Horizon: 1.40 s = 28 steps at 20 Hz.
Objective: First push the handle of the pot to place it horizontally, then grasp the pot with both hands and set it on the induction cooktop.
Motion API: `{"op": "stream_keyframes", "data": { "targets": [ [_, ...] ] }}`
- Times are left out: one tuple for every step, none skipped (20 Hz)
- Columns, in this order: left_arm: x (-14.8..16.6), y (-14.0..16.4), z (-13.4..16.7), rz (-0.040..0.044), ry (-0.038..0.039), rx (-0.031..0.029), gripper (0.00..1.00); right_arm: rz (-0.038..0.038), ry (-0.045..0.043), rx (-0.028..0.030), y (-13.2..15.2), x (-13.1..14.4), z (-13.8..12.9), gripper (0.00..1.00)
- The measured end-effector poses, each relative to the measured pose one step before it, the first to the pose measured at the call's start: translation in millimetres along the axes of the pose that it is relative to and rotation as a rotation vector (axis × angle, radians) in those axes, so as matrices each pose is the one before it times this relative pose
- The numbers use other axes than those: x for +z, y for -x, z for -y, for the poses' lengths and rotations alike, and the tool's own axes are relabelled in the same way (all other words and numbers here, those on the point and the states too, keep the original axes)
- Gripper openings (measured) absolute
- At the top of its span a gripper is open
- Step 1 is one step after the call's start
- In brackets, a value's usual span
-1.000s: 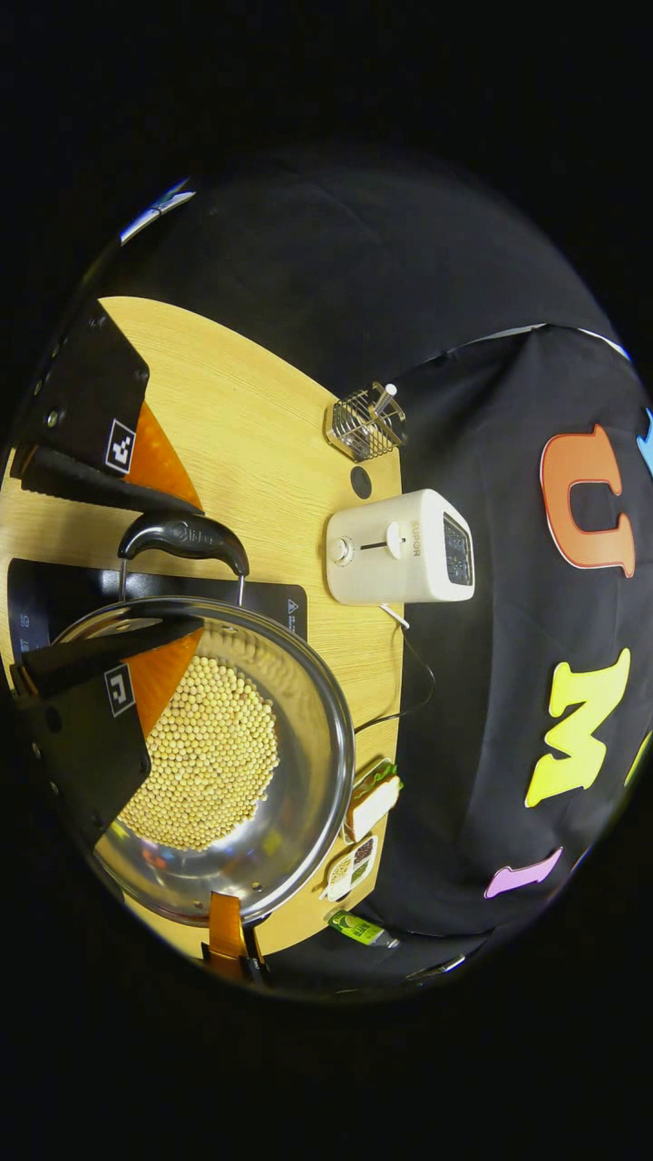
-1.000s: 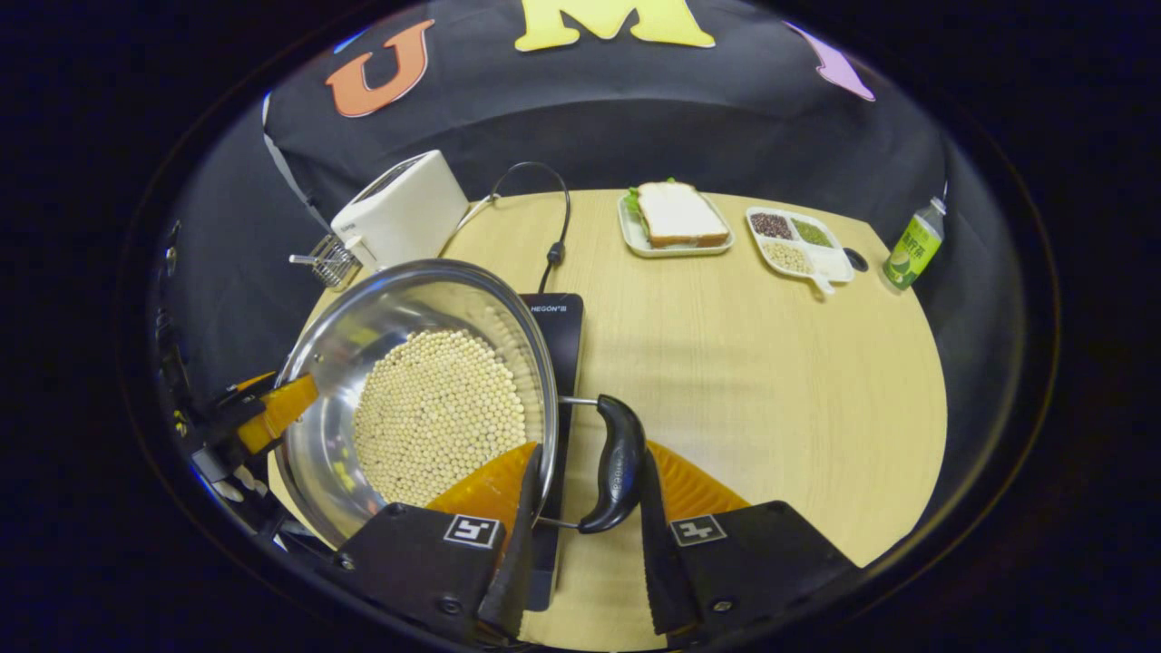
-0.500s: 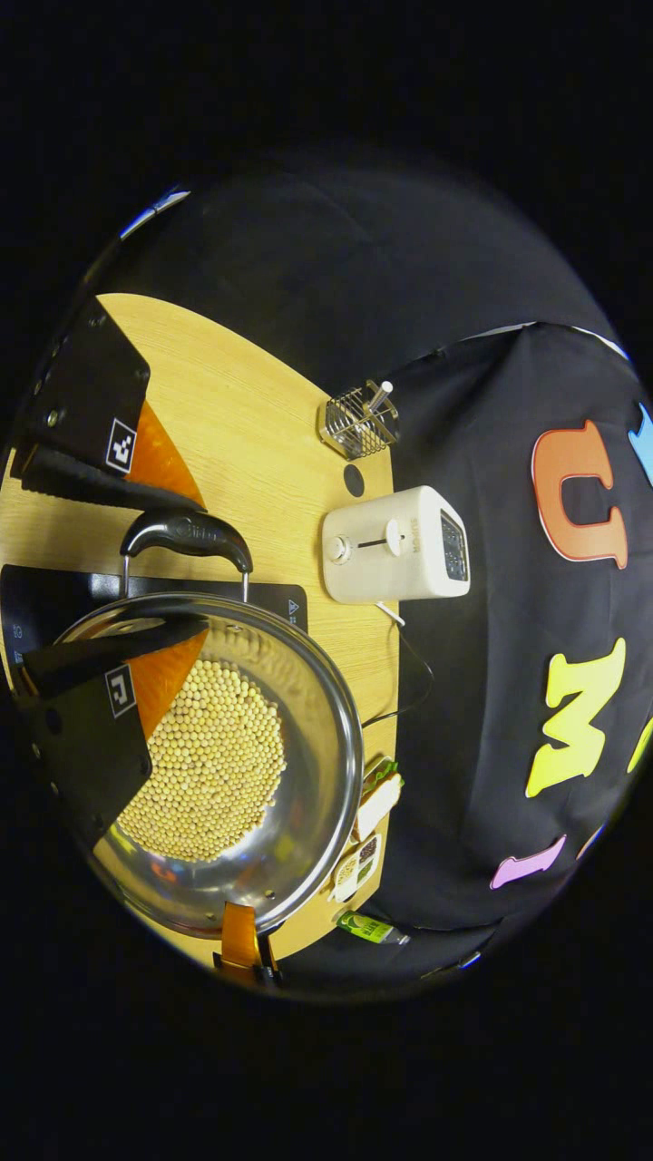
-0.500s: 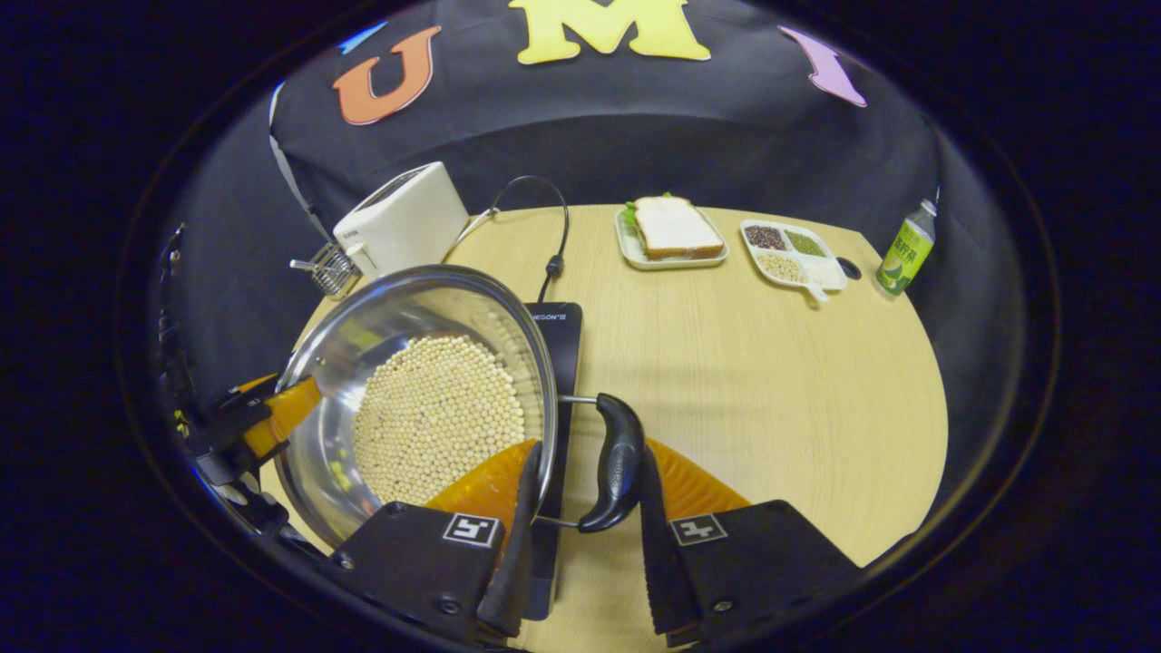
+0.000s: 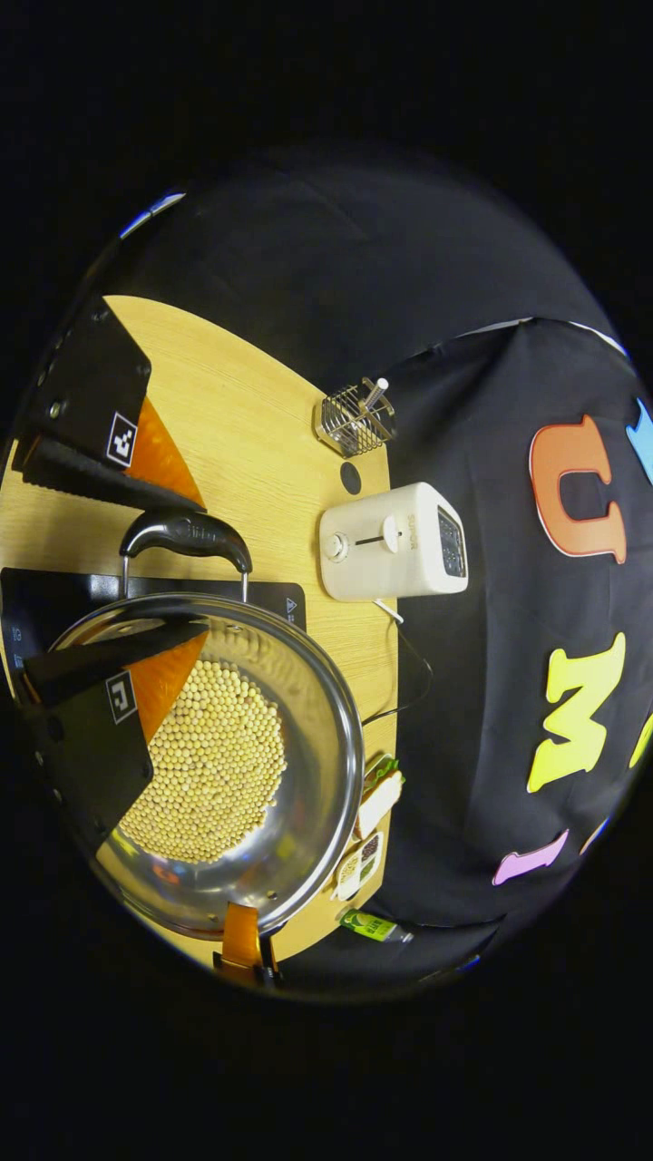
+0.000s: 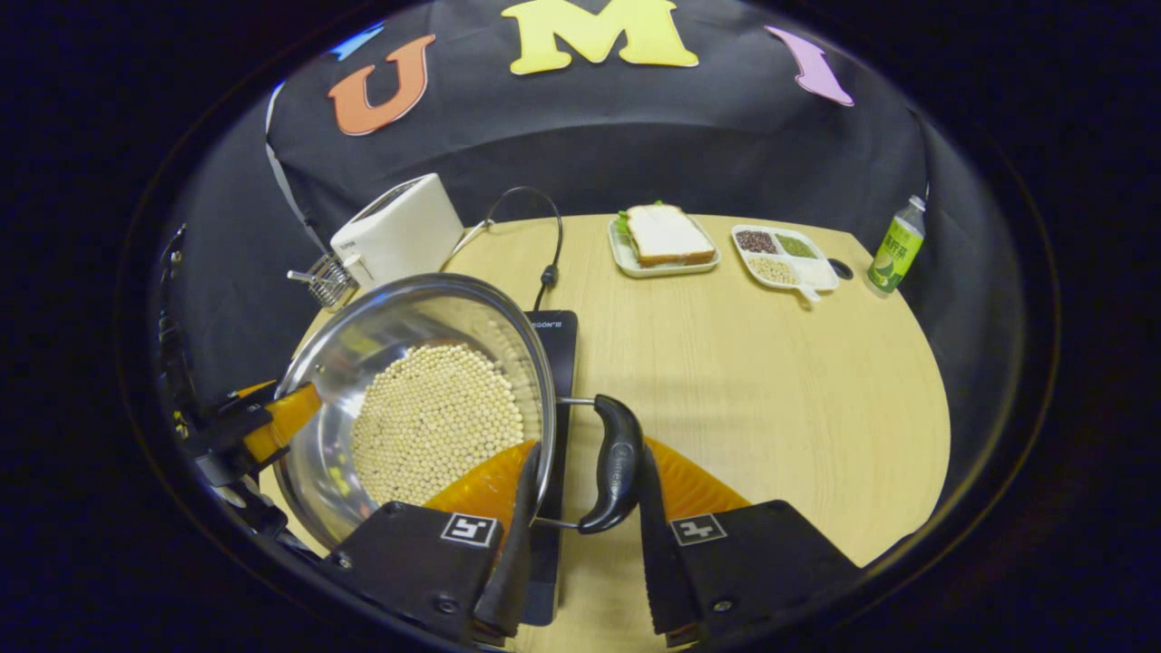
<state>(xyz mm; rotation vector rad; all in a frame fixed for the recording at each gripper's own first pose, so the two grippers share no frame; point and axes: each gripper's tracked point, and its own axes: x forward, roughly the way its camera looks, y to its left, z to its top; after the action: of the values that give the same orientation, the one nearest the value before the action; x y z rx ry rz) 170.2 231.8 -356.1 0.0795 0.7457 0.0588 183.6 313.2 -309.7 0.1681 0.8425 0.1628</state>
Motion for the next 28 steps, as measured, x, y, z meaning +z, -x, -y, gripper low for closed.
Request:
{"op": "stream_keyframes", "data": {
  "targets": [
    [-3.52, -0.39, 2.15, -0.01344, 0.00833, -0.00749, 0.64, 0.0003, -0.0082, -0.00706, 0.18, 0.25, 0.23, 0.55],
    [0.21, 0.58, -1.16, 0.00465, 0.00543, 0.00449, 0.75, -0.00162, -0.00171, -0.00147, 0.6, -0.66, -0.53, 0.54],
    [3.65, 3.03, -3.29, 0.01627, -0.00571, 0.0144, 0.83, -0.00119, -0.01018, 0.00005, 0.45, 0.6, 0.19, 0.55],
    [4.0, 4.39, -7.04, 0.01448, -0.01286, 0.03647, 0.82, -0.00109, -0.00193, -0.00071, 2.32, -1.21, 0.31, 0.55],
    [4.58, 4.49, -6.57, 0.01954, -0.01205, 0.02294, 0.86, 0.02407, 0.00015, -0.00576, 3.56, 5.06, 2.99, 0.6],
    [6.13, 8.0, -3.49, 0.0296, -0.00678, 0.01628, 0.9, 0.03805, 0.01259, -0.00201, 3.63, 5.9, 1.47, 0.67],
    [5.32, 8.14, -2.88, 0.02432, -0.00416, 0.01126, 0.94, 0.031, 0.0174, -0.00661, 6.24, 6.54, 3.24, 0.69],
    [6.7, 9.28, -2.07, 0.02928, 0.0008, 0.00587, 0.94, 0.03207, 0.02178, 0.0062, 4.75, 6.37, -0.32, 0.74],
    [4.47, 6.66, -0.34, 0.01772, 0.00106, 0.0041, 0.96, 0.01894, 0.02364, 0.00579, 6.08, 4.14, 0.29, 0.8],
    [1.57, 7.2, 0.96, 0.00839, 0.00031, -0.00031, 0.95, 0.01579, 0.01498, 0.00063, 5.1, 2.84, 2.74, 0.78],
    [1.44, 6.78, 1.23, 0.01167, 0.00609, -0.00232, 0.95, 0.01703, 0.00491, 0.00145, 4.9, 2.75, 1.7, 0.78],
    [1.89, 6.71, 1.96, 0.00401, 0.00667, -0.00078, 0.96, 0.00219, 0.00605, -0.00264, 3.77, -0.94, 3.05, 0.78],
    [1.78, 4.27, 1.52, 0.0144, 0.00664, 0.00152, 0.96, 0.00481, -0.00032, 0.00062, 3.8, -0.28, 2.09, 0.78],
    [1.79, 6.11, 3.34, 0.00447, 0.00438, -0.00209, 0.96, -0.00388, -0.00011, -0.00201, 4.11, -2.91, 2.76, 0.78],
    [0.12, 3.94, 2.51, 0.00815, 0.003, -0.00233, 0.96, -0.00075, -0.00181, -0.00684, 3.46, -2.2, 4.46, 0.78],
    [1.29, 3.31, 2.09, 0.00604, 0.00377, -0.00056, 0.96, 0.00374, -0.00564, -0.00059, 3.29, -1.79, 3.46, 0.78],
    [-0.53, 2.9, 2.4, -0.00132, 0.00147, -0.00092, 0.96, -0.0029, -0.00476, -0.00214, 4.13, -3.42, 3.34, 0.78],
    [0.8, 4.31, 0.98, 0.00373, 0.00168, 0.0055, 0.96, 0.00111, -0.00688, 0.00023, 4.74, -2.32, 3.24, 0.78],
    [0.56, 3.19, 4.39, 0.00346, 0.00229, -0.00285, 0.96, 0.00601, -0.00395, -0.00371, 4.67, -0.34, 4.5, 0.78],
    [1.83, 3.53, 2.53, 0.00698, -0.00059, 0.00089, 0.96, 0.00577, -0.00054, -0.00463, 4.82, -0.98, 4.58, 0.78],
    [0.3, 3.41, 2.2, 0.0038, -0.00424, -0.00098, 0.96, 0.00703, 0.00226, -0.0011, 5.42, 1.1, 4.15, 0.78],
    [2.89, 6.26, 2.5, 0.00652, -0.00272, 0.0027, 0.96, 0.00749, 0.00435, -0.00003, 5.57, 0.6, 3.73, 0.78],
    [3.37, 7.28, 3.74, 0.01206, -0.00387, -0.00357, 0.96, 0.01168, 0.00507, 0.00301, 5.5, 2.6, 3.23, 0.78],
    [3.32, 6.84, 3.42, 0.00681, -0.00439, 0.00181, 0.96, 0.0137, 0.00363, 0.00268, 5.91, 2.28, 3.88, 0.78],
    [1.03, 8.68, 6.18, 0.00455, -0.00133, -0.0031, 0.95, 0.01311, 0.00935, 0.00286, 6.39, 3.59, 3.96, 0.78],
    [2.86, 9.27, 8.01, 0.0065, 0.00125, -0.00542, 0.96, 0.01755, 0.00846, 0.00367, 7.27, 3.6, 4.74, 0.78],
    [1.73, 8.48, 8.26, 0.00535, 0.0037, -0.00534, 0.96, 0.01544, 0.01154, 0.00811, 6.52, 3.81, 4.45, 0.78],
    [4.37, 9.62, 10.43, 0.00728, 0.00457, -0.00088, 0.95, 0.01274, 0.01179, 0.01687, 6.88, 1.38, 3.26, 0.78]
  ]
}}
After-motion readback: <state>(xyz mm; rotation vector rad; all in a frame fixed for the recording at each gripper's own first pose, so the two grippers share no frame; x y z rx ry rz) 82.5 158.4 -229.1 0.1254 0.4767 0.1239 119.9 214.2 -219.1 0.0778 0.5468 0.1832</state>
